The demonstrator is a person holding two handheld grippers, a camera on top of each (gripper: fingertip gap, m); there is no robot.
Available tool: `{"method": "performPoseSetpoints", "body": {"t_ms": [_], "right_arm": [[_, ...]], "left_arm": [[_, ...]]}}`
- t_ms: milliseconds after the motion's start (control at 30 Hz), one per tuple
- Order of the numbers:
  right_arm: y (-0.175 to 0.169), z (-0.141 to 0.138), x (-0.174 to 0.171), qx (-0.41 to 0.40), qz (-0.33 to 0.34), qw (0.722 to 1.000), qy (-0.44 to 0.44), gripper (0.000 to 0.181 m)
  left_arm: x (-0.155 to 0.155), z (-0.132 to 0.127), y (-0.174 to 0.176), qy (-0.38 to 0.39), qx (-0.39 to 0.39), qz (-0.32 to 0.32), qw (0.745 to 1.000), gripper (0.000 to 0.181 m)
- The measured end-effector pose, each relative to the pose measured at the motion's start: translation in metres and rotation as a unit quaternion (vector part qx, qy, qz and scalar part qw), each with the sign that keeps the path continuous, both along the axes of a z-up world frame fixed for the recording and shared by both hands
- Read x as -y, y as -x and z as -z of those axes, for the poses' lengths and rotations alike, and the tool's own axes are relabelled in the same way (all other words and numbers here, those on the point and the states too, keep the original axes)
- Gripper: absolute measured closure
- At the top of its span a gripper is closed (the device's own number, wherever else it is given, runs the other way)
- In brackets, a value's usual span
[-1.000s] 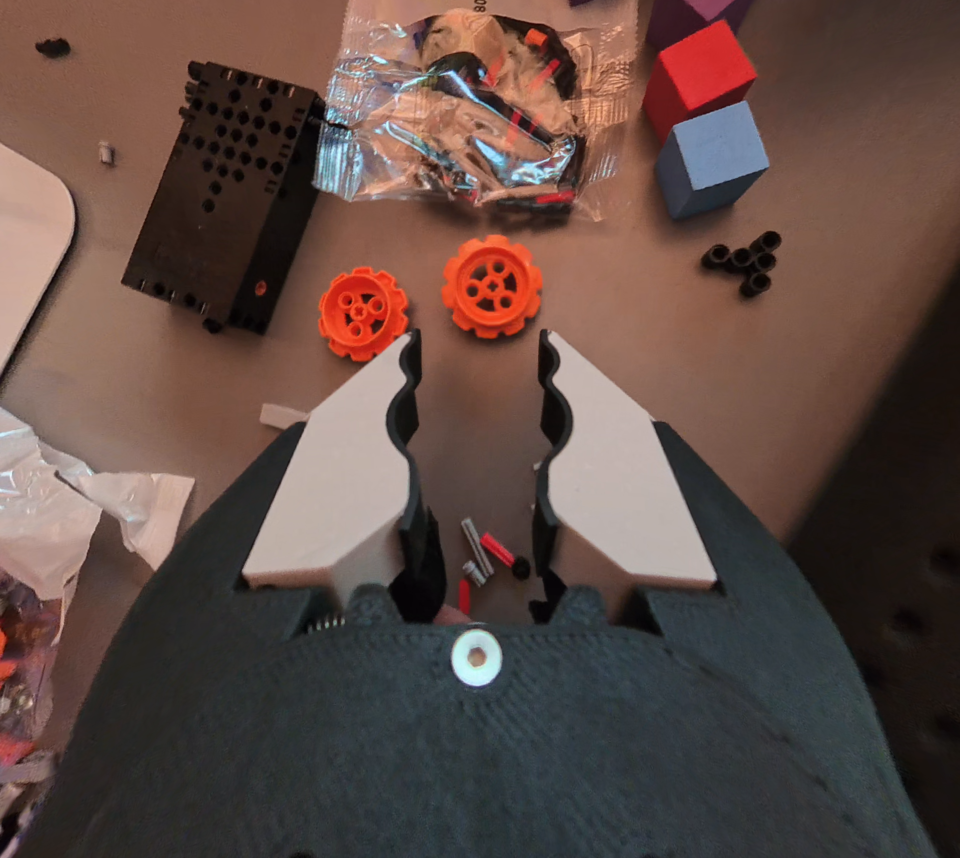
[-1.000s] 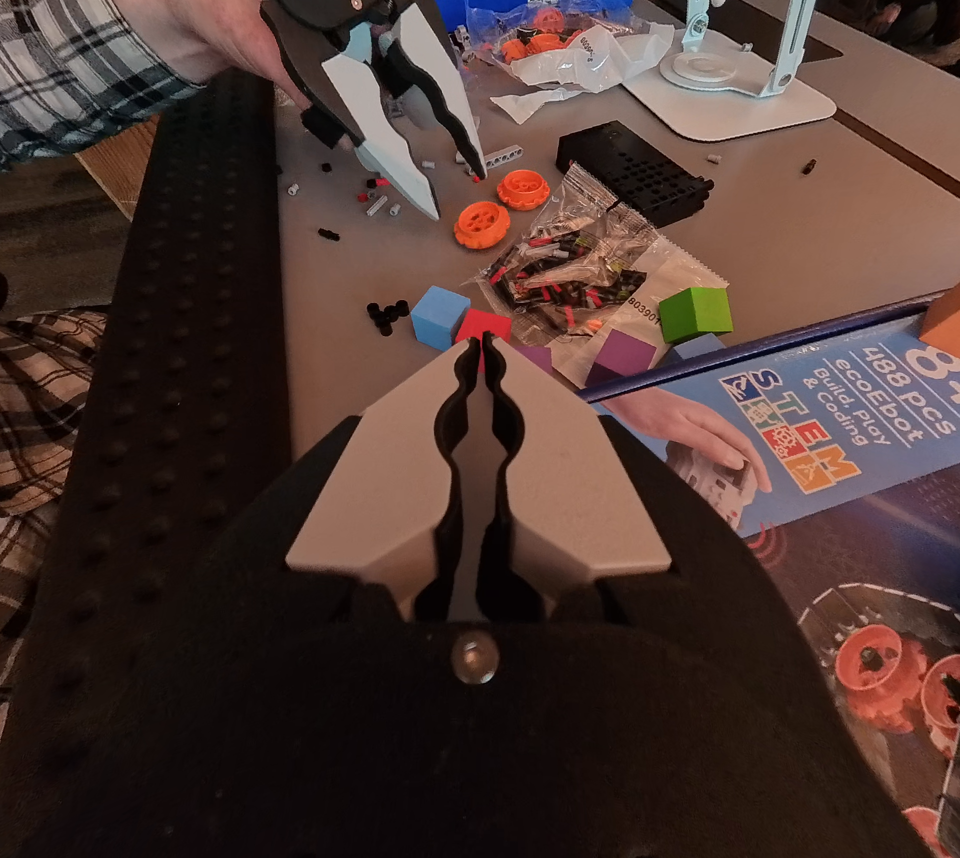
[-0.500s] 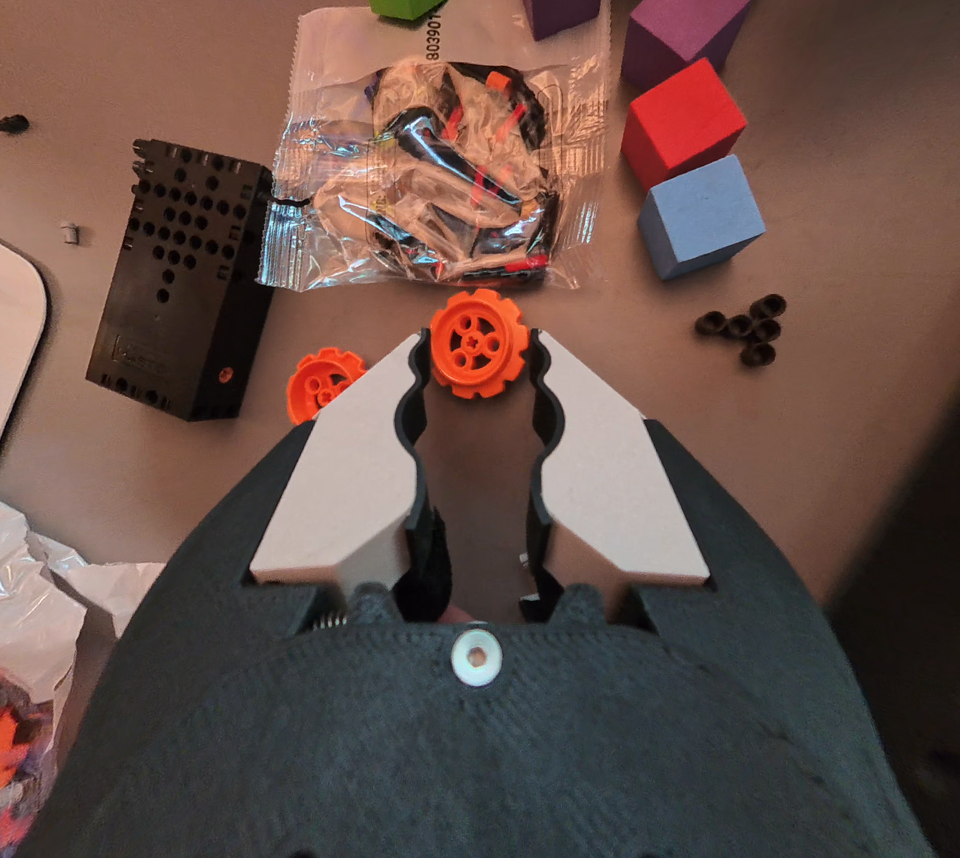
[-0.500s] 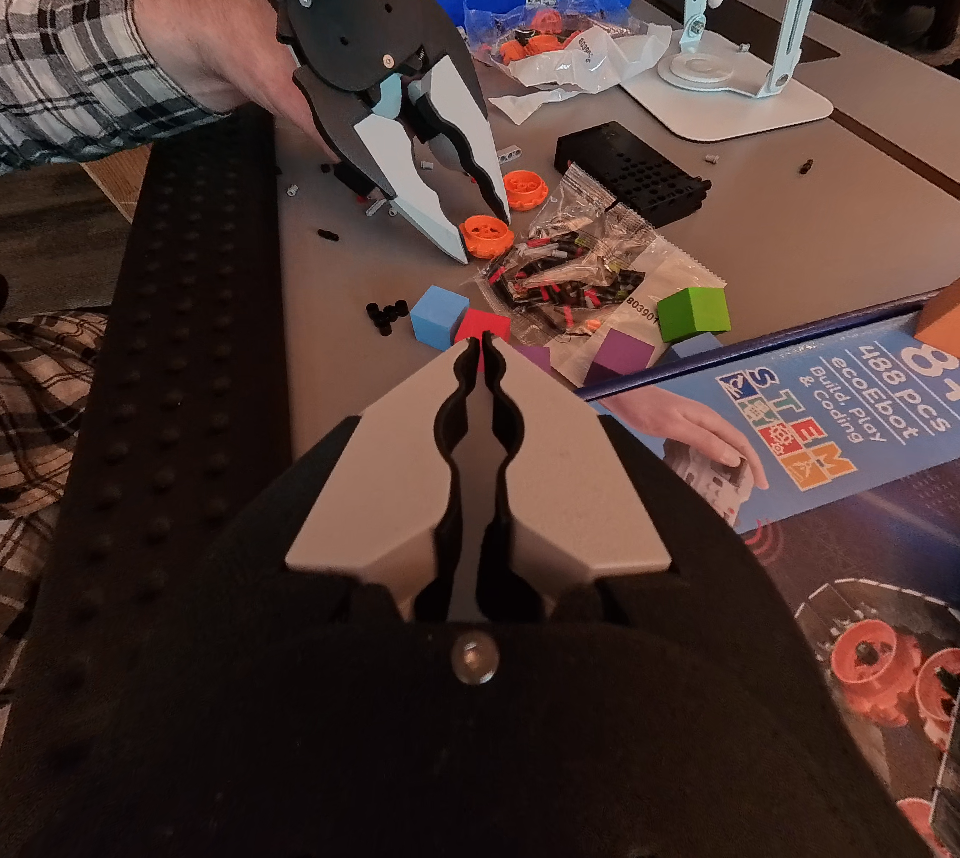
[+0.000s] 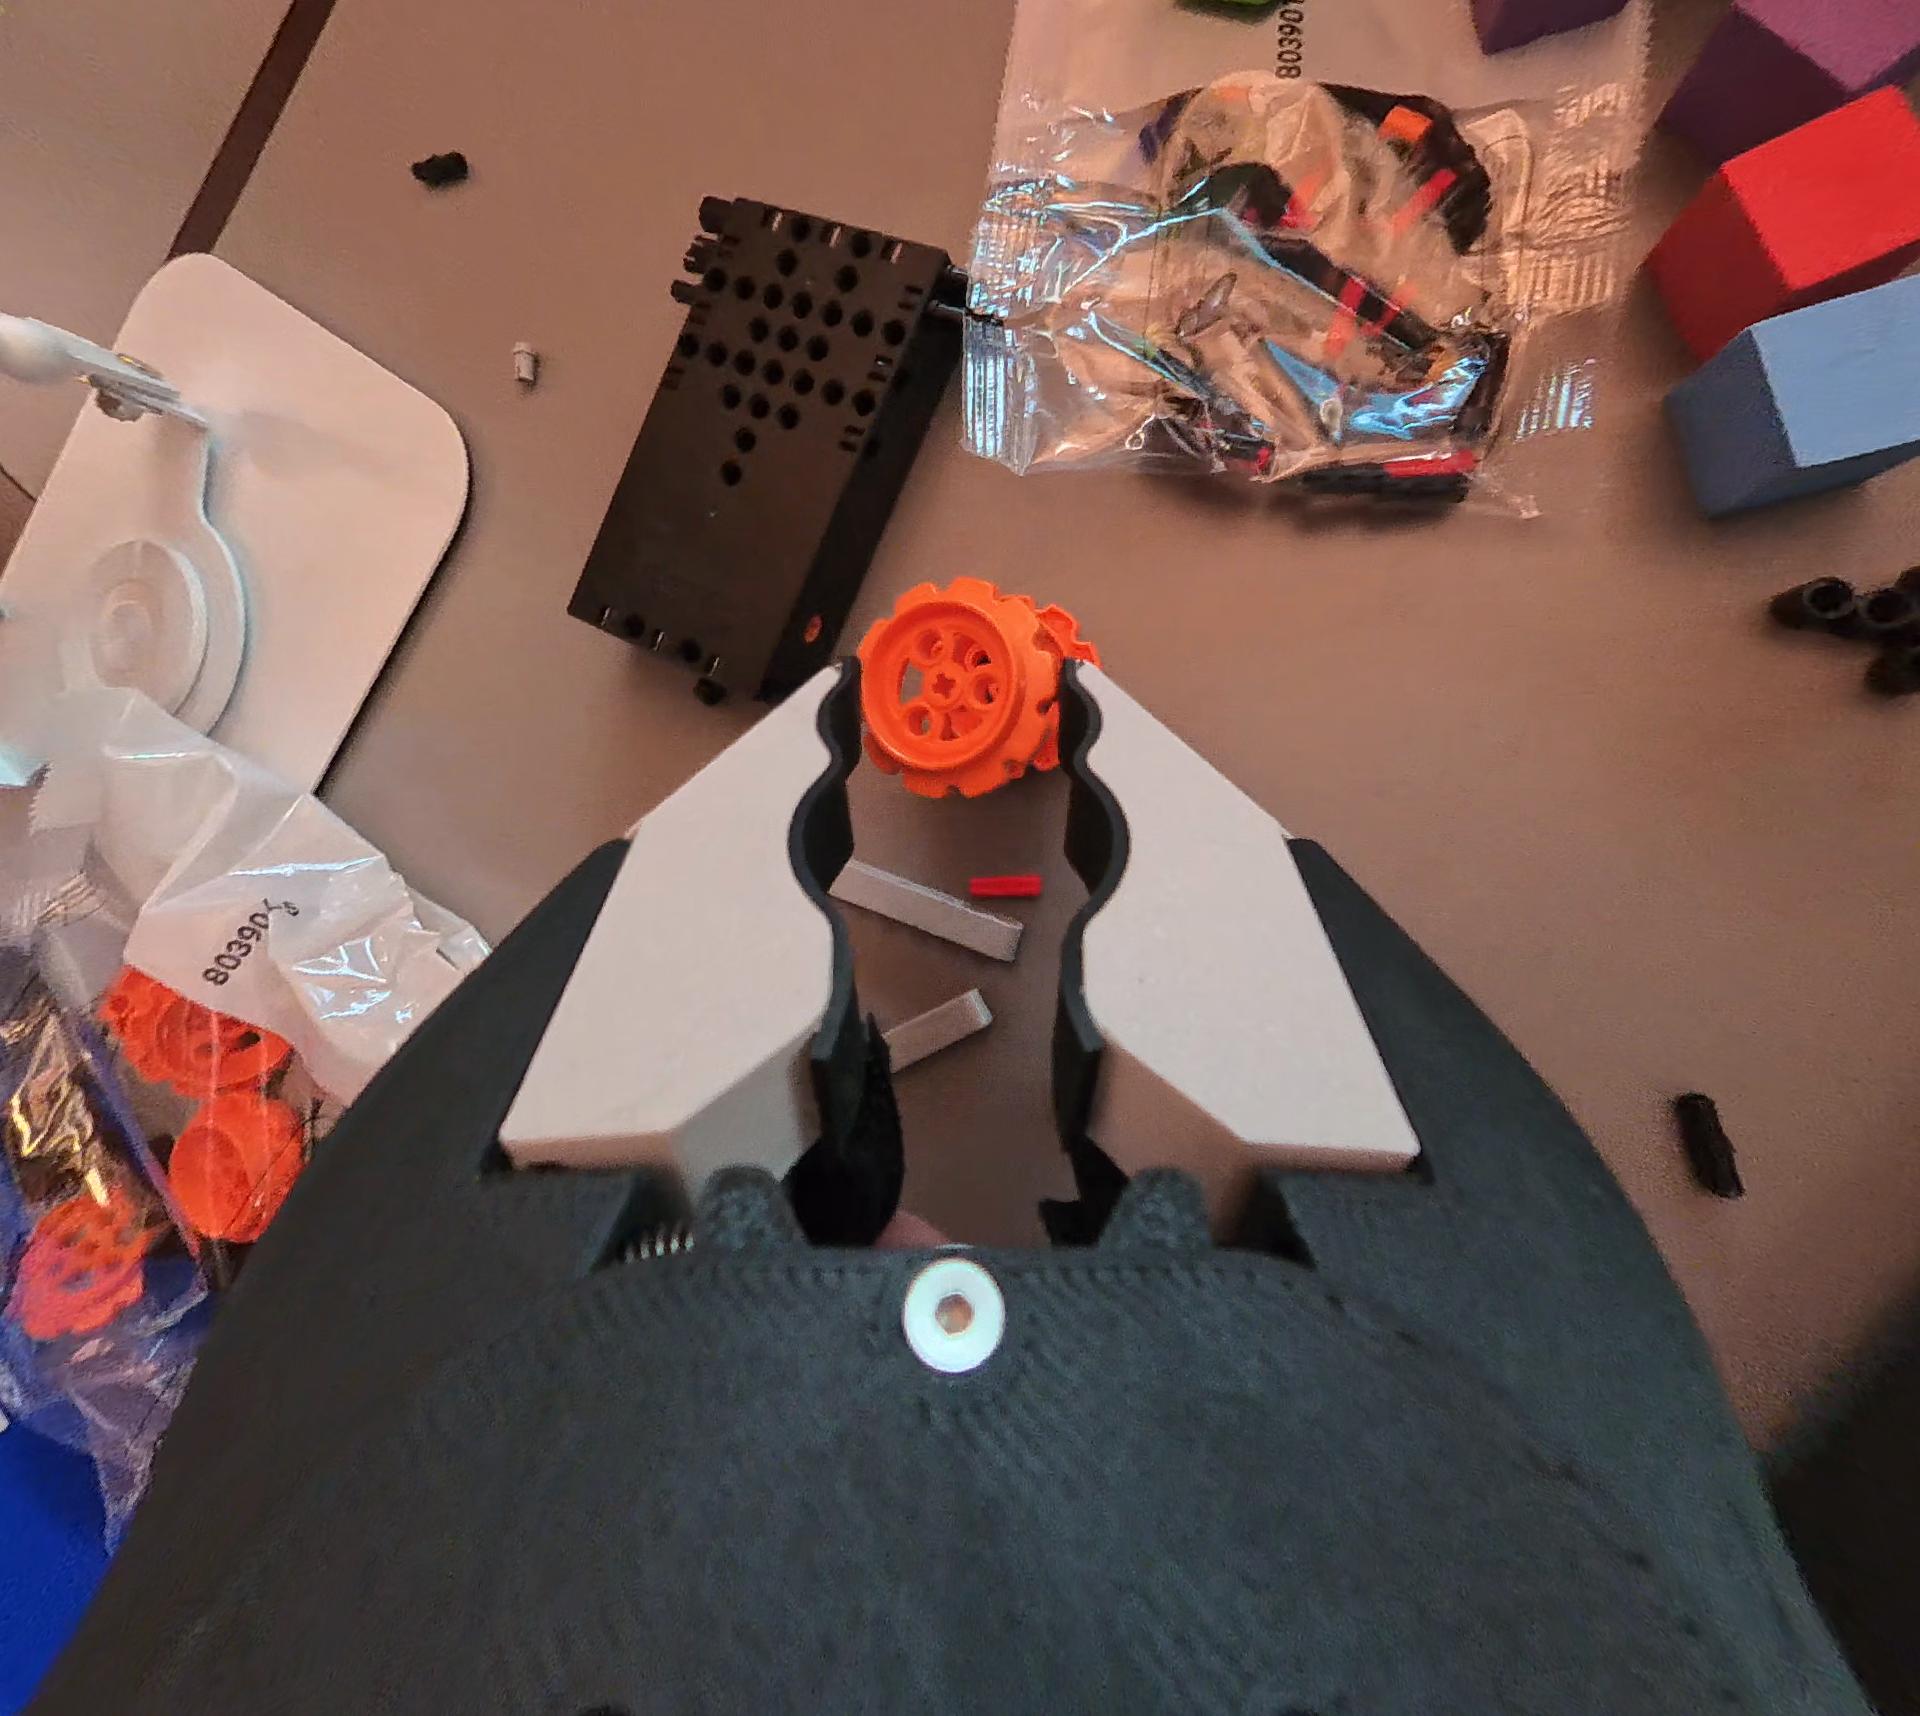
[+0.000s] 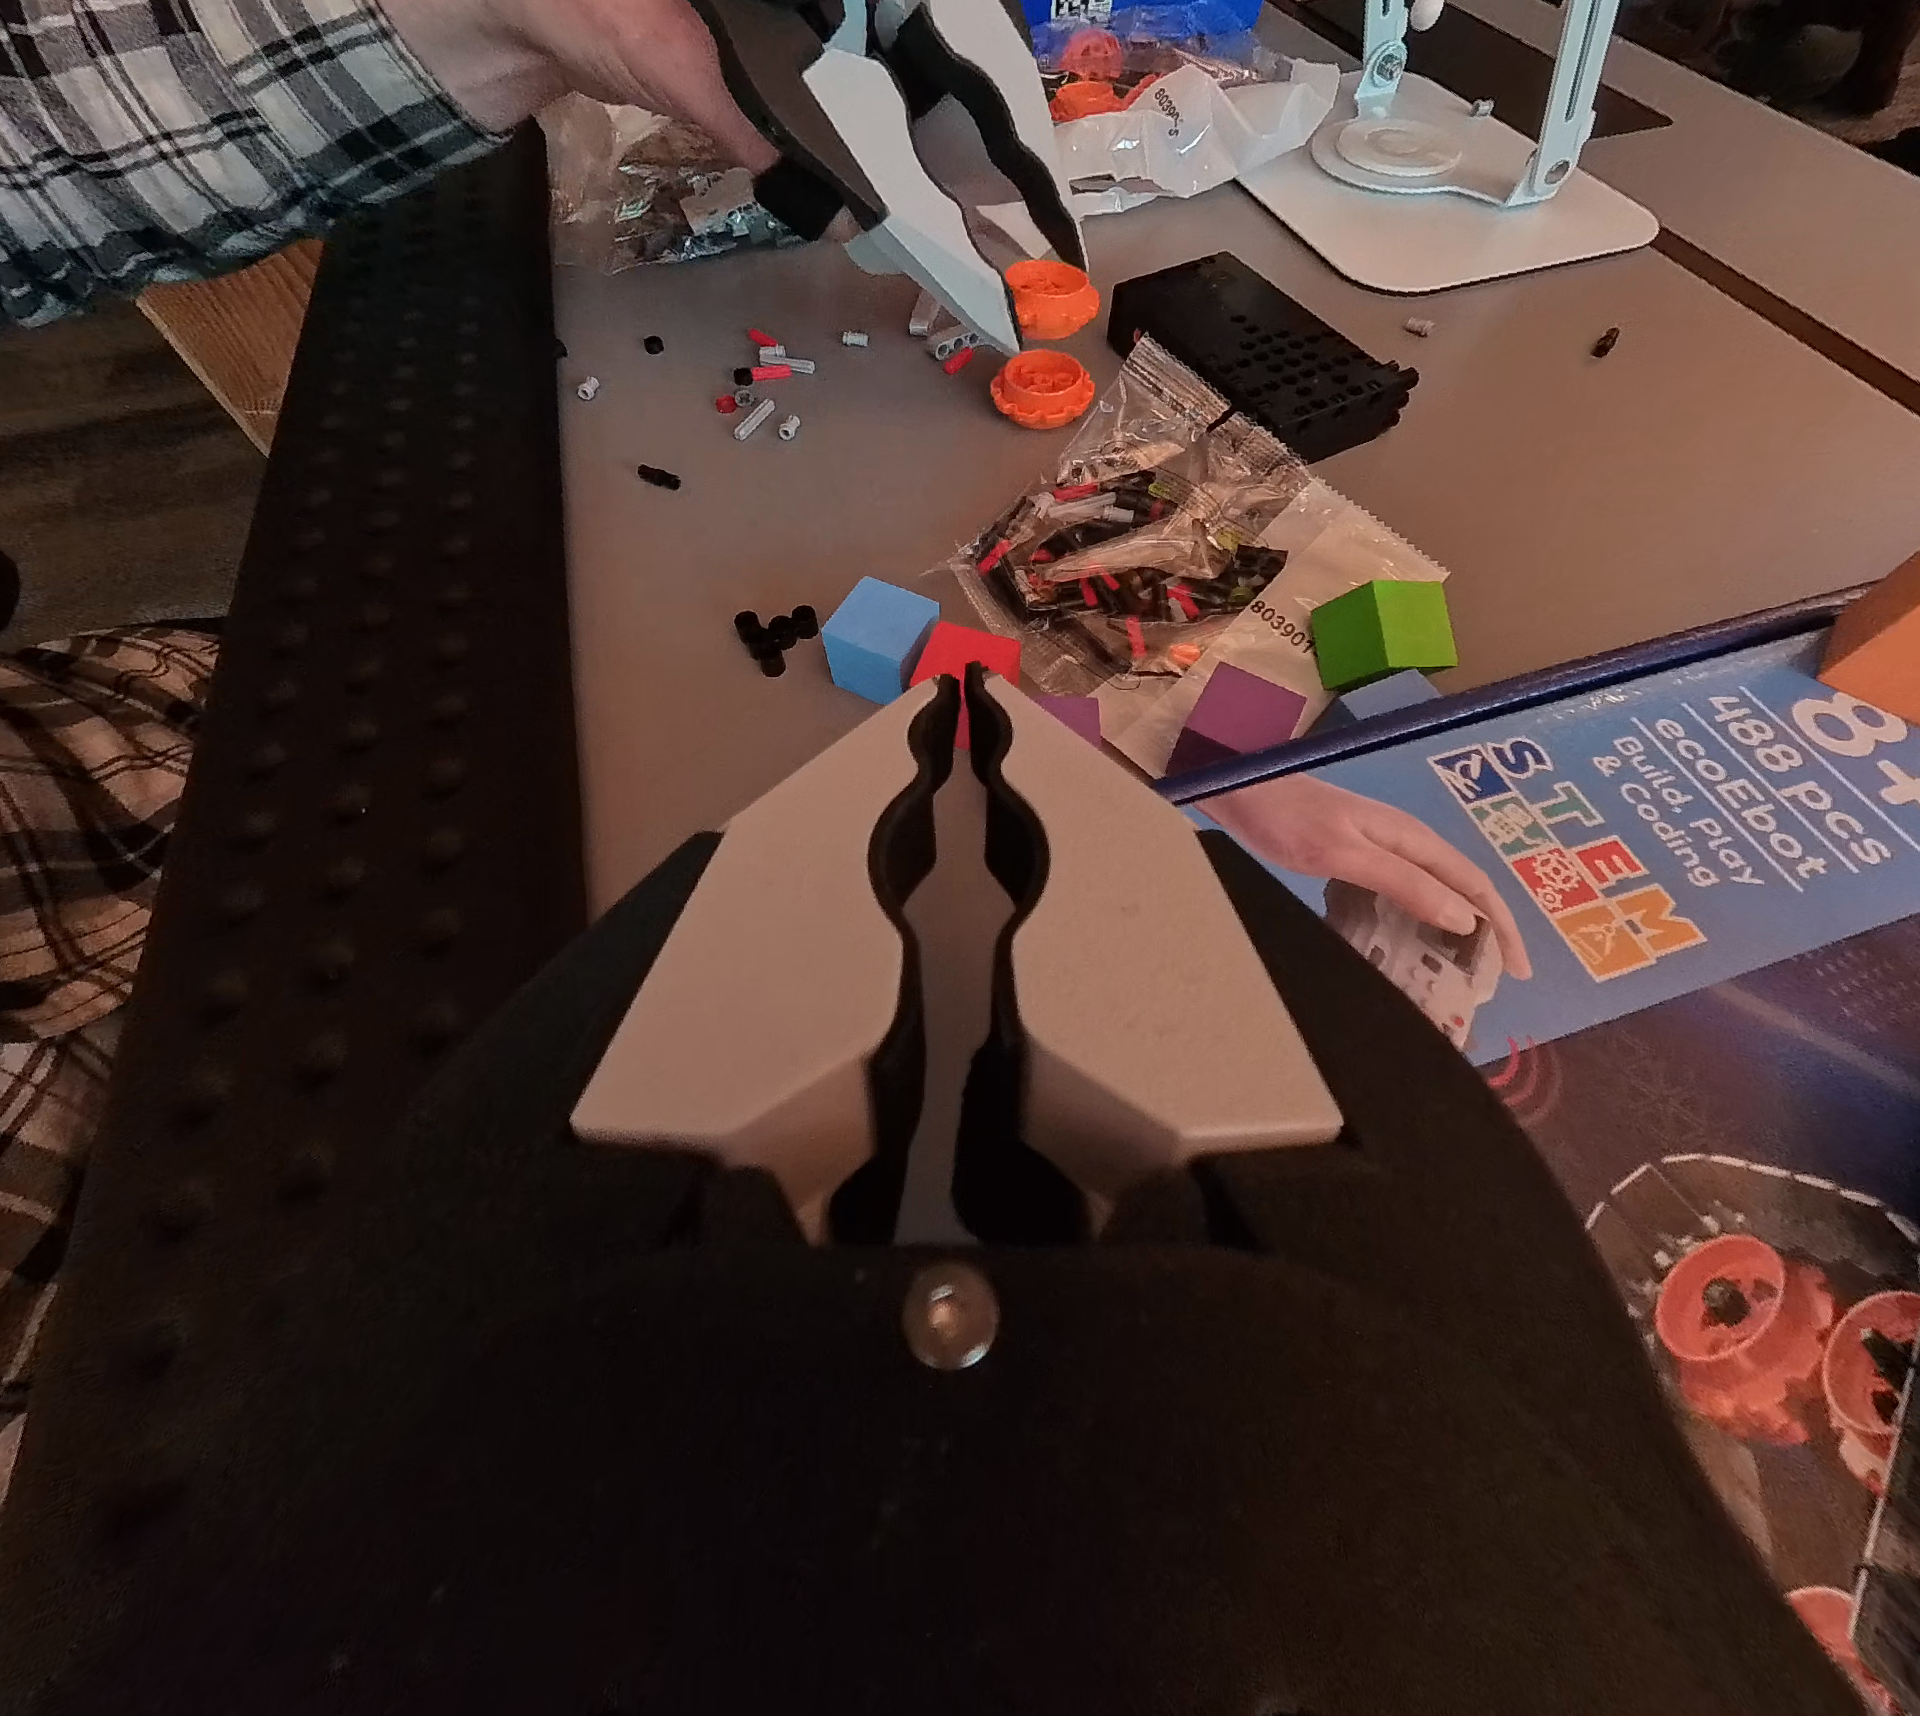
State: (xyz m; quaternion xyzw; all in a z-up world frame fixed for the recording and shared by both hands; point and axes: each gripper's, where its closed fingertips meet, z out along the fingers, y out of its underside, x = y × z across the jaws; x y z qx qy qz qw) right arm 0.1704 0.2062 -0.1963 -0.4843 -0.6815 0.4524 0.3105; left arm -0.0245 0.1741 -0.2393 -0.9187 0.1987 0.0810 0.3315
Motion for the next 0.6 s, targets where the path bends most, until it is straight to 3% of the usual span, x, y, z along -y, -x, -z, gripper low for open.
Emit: {"method": "performPoseSetpoints", "body": {"t_ms": [333, 600], "right_arm": [[0.0, 0.0, 0.001, 0.0, -0.001, 1.0, -0.002, 0.181], [0.0, -0.001, 0.0, -0.001, 0.0, 1.0, -0.002, 0.181]], "left_arm": [[-0.002, 0.013, -0.005, 0.007, 0.0, 0.009, 1.0, 0.145], [-0.001, 0.009, -0.004, 0.0, 0.009, 0.008, 1.0, 0.14]]}}
